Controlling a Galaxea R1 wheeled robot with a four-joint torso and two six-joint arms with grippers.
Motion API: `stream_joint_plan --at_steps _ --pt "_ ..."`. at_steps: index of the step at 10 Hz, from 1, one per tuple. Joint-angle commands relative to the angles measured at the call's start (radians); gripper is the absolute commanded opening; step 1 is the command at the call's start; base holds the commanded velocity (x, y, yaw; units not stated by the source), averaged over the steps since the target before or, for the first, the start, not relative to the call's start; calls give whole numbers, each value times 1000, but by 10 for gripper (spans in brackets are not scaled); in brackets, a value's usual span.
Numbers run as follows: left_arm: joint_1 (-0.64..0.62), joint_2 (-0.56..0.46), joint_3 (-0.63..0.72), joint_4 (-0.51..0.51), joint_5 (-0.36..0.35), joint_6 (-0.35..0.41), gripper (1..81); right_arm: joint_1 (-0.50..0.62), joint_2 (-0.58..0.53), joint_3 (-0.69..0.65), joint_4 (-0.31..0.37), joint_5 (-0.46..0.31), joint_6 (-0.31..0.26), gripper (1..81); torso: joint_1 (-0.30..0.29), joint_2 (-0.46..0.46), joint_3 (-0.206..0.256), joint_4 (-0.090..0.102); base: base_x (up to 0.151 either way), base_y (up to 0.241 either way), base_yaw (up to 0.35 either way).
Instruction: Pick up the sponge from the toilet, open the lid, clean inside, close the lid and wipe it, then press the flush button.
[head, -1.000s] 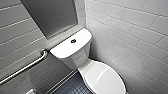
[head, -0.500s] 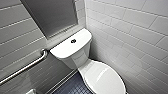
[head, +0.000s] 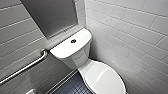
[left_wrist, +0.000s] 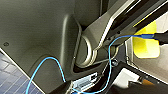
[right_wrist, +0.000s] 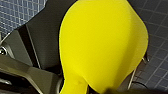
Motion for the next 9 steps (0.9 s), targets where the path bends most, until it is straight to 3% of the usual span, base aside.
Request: stream_joint_plan --at_steps 1,3,6,9 --pt "83 68 -67 91 90 3 811 60 -130 209 114 -112 -90 10 0 0 0 0 0 0 0" --pt "95 90 -83 96 109 3 811 115 -172 272 94 -106 -90 10 0 0 0 0 0 0 0" --pt "112 149 -181 96 107 3 811 218 -298 510 84 -103 -93 10 0 0 0 0 0 0 0" --pt "126 202 -271 96 106 2 811 390 -429 697 99 -126 -92 10 0 0 0 0 0 0 0"
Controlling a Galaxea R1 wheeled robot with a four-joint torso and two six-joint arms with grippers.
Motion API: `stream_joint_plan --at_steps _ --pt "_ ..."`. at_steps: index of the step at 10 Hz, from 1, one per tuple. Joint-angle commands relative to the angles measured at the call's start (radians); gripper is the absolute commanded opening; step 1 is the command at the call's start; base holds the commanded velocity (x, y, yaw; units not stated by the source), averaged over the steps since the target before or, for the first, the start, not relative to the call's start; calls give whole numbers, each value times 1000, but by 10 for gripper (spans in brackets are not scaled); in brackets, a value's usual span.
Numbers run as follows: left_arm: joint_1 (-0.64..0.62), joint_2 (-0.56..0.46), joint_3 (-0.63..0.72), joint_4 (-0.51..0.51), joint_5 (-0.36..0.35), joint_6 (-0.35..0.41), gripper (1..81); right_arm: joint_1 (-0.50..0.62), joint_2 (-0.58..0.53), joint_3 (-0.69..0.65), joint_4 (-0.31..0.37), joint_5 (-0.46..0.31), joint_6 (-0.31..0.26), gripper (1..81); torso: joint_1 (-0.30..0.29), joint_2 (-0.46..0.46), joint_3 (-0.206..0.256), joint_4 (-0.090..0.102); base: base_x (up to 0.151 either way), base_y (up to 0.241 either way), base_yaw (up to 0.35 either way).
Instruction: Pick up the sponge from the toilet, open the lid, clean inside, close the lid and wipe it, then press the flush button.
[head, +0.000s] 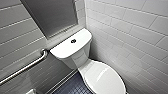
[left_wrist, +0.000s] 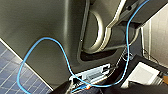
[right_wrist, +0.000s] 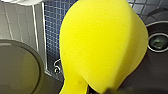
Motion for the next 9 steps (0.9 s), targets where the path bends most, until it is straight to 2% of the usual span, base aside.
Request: stream_joint_plan --at_steps 1,3,6,9 --pt "40 15 -45 17 8 2 811 226 -189 240 43 -114 -11 10 0 0 0 0 0 0 0" --pt "40 30 -51 17 9 2 811 366 -211 245 128 -181 -11 10 0 0 0 0 0 0 0" --pt "39 56 -82 17 9 6 811 585 -143 150 254 -337 -9 10 0 0 0 0 0 0 0" --pt "37 91 -140 17 5 14 811 778 -30 -33 292 -492 2 10 0 0 0 0 0 0 0"
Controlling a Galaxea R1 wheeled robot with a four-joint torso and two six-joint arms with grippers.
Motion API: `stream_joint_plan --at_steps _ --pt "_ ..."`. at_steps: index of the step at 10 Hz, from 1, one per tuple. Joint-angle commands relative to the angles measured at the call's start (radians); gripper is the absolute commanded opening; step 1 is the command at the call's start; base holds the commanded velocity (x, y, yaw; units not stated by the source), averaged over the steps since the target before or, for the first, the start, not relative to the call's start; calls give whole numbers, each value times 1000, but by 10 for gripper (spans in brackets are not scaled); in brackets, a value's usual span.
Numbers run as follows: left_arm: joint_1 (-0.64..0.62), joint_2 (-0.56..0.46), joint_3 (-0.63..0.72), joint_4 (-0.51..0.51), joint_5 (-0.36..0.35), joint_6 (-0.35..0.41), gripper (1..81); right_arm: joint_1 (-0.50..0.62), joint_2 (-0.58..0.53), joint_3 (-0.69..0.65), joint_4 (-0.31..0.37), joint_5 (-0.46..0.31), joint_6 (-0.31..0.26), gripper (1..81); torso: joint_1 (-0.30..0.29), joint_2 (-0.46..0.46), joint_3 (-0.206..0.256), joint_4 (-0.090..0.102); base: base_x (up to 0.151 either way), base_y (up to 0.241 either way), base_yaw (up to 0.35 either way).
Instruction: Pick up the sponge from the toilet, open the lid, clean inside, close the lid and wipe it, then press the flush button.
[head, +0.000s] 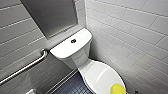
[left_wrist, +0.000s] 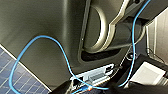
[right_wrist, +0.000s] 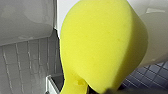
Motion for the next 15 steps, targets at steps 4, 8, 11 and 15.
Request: stream_joint_plan --at_steps 4,8,11,15 --pt "35 31 -51 16 6 9 811 407 277 -503 79 -438 6 10 0 0 0 0 0 0 0" --pt "30 49 -72 14 8 9 811 461 667 -940 -20 -584 4 10 0 1 -1 0 0 0 0" --pt "22 60 -72 16 5 10 811 535 769 -1056 -68 -612 4 10 0 1 -1 0 0 0 0" --pt "22 82 -100 17 6 15 811 564 789 -1220 -65 -613 50 10 0 0 -1 0 0 0 0"
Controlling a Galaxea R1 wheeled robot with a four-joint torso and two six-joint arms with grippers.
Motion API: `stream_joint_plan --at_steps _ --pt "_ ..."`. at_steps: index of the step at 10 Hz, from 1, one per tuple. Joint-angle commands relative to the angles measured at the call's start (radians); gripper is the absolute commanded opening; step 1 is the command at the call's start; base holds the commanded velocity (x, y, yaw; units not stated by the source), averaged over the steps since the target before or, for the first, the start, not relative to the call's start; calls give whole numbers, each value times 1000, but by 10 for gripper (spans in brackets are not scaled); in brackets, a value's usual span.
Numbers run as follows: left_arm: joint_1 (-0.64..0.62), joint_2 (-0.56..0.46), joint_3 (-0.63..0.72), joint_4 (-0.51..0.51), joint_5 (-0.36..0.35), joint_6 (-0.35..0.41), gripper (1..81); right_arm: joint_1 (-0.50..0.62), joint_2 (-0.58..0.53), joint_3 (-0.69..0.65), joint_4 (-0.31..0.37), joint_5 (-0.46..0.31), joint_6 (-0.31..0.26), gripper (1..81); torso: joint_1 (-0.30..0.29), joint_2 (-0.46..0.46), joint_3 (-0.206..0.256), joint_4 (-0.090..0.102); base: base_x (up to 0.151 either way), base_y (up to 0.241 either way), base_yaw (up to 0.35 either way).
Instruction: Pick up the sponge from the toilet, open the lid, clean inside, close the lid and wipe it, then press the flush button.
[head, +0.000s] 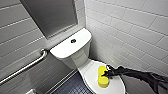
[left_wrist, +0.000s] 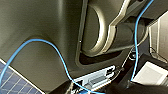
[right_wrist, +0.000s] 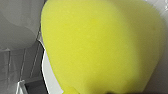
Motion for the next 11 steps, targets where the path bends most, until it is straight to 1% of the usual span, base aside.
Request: stream_joint_plan --at_steps 1,2,3,4,5,6,7,8,9,10,11 --pt "29 21 -21 15 9 28 811 173 4 -17 -5 28 43 10 0 0 0 0 0 0 0" --pt "27 32 -40 15 6 31 811 199 -68 115 5 37 64 10 0 0 0 0 0 0 0" --pt "26 41 -52 15 3 33 811 239 -134 238 -15 51 127 10 0 0 0 0 0 0 0" --pt "26 44 -52 17 5 33 811 262 -165 301 -72 46 192 10 0 0 0 0 0 0 0" --pt "26 44 -52 17 5 34 811 263 -177 338 -144 43 280 10 0 0 0 0 0 0 0" --pt "26 43 -52 17 3 34 811 274 -191 376 -237 42 375 10 0 0 0 0 0 0 0" --pt "26 43 -52 17 3 33 811 288 -212 422 -330 37 486 10 0 0 0 0 0 0 0" --pt "26 43 -52 17 3 33 811 285 -229 463 -428 33 584 10 0 0 0 0 0 0 0" --pt "26 43 -52 17 3 36 811 253 -243 476 -525 26 686 10 0 0 0 0 0 0 0" --pt "26 41 -52 15 0 36 811 216 -246 464 -585 26 747 10 0 0 -1 0 0 0 0" --pt "26 41 -52 17 0 36 811 176 -245 422 -612 34 800 10 0 1 -1 0 0 0 0"
